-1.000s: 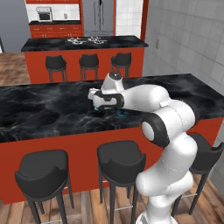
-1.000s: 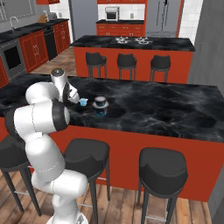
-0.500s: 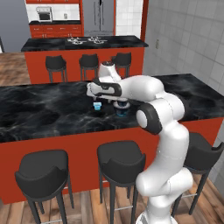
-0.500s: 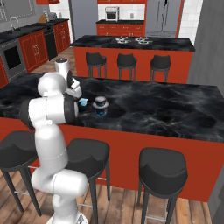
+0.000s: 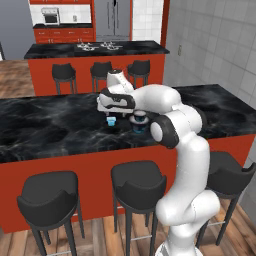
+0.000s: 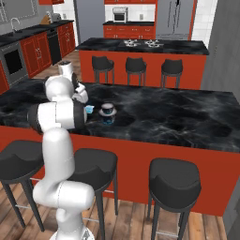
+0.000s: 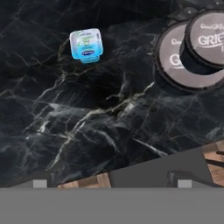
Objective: Stack the yogurt containers by placing the smaller containers on top of the larger containers.
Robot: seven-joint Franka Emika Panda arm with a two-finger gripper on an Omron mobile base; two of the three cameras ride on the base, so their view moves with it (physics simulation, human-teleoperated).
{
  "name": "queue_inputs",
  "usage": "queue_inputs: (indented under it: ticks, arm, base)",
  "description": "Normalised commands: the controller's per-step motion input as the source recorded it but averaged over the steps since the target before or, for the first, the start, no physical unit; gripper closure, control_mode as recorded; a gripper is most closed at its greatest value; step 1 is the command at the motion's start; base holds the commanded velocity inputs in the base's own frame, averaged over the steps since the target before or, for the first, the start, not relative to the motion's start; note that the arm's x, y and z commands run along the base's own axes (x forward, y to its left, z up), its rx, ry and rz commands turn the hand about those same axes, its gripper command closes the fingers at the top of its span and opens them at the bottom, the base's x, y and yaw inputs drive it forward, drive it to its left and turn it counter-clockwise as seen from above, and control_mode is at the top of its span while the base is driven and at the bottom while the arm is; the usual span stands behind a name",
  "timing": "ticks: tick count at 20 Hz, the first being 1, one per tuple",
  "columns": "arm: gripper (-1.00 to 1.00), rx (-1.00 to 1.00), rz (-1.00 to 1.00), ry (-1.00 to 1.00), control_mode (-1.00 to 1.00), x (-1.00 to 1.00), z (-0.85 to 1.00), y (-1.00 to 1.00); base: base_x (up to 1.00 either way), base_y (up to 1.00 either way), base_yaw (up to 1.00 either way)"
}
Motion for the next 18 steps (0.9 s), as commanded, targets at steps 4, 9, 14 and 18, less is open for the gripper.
queue_inputs:
  ticks: [4,9,14,18]
  arm:
    - [-1.0,-0.01,0.0,0.0,-1.0,0.0,-0.45,-0.14]
    - [-1.0,0.0,0.0,0.0,-1.0,0.0,-0.23,-0.22]
    - [-1.0,0.0,0.0,0.0,-1.0,0.03,-0.01,-0.05]
    - [-1.0,0.0,0.0,0.0,-1.0,0.18,0.0,0.0]
  base:
    - [0.0,0.0,0.0]
    - [0.0,0.0,0.0]
    - [0.0,0.0,0.0]
    - [0.0,0.0,0.0]
